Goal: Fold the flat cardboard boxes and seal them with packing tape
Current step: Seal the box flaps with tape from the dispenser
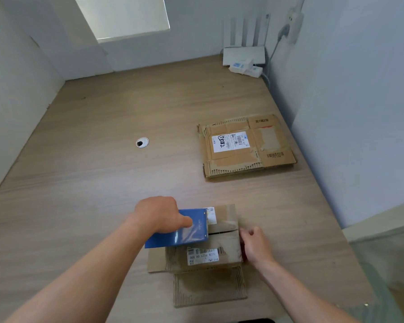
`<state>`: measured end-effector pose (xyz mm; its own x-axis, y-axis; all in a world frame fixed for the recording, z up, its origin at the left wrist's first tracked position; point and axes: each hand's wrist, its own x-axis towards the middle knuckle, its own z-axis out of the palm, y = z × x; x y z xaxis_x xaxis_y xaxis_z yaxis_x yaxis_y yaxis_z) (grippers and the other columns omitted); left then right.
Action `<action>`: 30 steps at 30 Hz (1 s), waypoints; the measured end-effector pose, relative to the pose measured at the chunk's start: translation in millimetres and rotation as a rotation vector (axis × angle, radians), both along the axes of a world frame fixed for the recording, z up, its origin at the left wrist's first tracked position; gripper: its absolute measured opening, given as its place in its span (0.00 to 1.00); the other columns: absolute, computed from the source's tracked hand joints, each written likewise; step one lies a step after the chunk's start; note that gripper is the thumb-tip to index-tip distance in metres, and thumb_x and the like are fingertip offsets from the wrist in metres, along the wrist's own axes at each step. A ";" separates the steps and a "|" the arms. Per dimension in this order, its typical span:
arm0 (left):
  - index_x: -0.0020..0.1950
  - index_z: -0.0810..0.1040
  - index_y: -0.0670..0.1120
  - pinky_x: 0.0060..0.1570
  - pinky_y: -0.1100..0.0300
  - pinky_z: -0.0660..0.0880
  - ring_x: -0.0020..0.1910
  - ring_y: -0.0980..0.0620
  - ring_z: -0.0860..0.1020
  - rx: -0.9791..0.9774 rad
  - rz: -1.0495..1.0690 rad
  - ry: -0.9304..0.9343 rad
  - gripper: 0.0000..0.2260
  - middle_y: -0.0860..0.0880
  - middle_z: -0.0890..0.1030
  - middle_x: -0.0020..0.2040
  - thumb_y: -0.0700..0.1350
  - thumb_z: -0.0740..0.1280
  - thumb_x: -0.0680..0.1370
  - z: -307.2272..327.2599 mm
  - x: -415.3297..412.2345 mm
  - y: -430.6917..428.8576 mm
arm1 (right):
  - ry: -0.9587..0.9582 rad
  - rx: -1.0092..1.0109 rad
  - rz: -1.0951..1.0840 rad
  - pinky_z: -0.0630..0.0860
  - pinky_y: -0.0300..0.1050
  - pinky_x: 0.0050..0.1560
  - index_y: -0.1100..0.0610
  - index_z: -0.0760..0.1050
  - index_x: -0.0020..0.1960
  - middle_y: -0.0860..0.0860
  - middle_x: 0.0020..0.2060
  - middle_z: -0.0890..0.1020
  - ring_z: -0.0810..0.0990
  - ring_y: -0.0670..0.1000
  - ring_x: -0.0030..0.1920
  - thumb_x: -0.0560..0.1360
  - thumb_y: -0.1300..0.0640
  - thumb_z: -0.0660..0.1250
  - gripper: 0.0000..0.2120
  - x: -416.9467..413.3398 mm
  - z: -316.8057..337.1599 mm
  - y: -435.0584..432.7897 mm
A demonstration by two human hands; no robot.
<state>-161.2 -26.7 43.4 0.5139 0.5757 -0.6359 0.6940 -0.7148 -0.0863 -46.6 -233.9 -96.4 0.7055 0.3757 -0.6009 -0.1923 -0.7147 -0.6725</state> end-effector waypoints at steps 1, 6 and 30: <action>0.41 0.75 0.49 0.37 0.59 0.70 0.39 0.52 0.77 0.002 -0.003 0.001 0.18 0.52 0.78 0.39 0.65 0.62 0.72 0.0 0.4 -0.2 | -0.080 -0.069 0.032 0.74 0.51 0.51 0.57 0.72 0.52 0.52 0.47 0.79 0.79 0.58 0.52 0.81 0.50 0.63 0.10 0.0 4.8 -0.2; 0.38 0.72 0.49 0.35 0.58 0.69 0.37 0.53 0.75 -0.006 -0.012 -0.008 0.18 0.52 0.77 0.38 0.64 0.62 0.73 0.4 3.2 1.4 | -0.569 0.214 0.321 0.61 0.46 0.74 0.53 0.60 0.77 0.48 0.74 0.64 0.61 0.49 0.76 0.79 0.47 0.63 0.29 -2.9 39.7 3.9; 0.39 0.75 0.49 0.36 0.57 0.68 0.38 0.51 0.77 -0.090 0.114 -0.096 0.19 0.52 0.79 0.37 0.65 0.62 0.70 -4.3 -67.7 40.7 | -0.634 -0.360 1.293 0.34 0.51 0.77 0.49 0.24 0.75 0.46 0.71 0.21 0.22 0.51 0.73 0.70 0.25 0.32 0.44 16.4 55.7 2.5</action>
<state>-228.9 14.0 39.1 0.5096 0.5769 -0.6384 0.7731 -0.6326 0.0454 -30.2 -231.4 -40.7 0.1804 0.8331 -0.5229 0.9416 -0.3000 -0.1531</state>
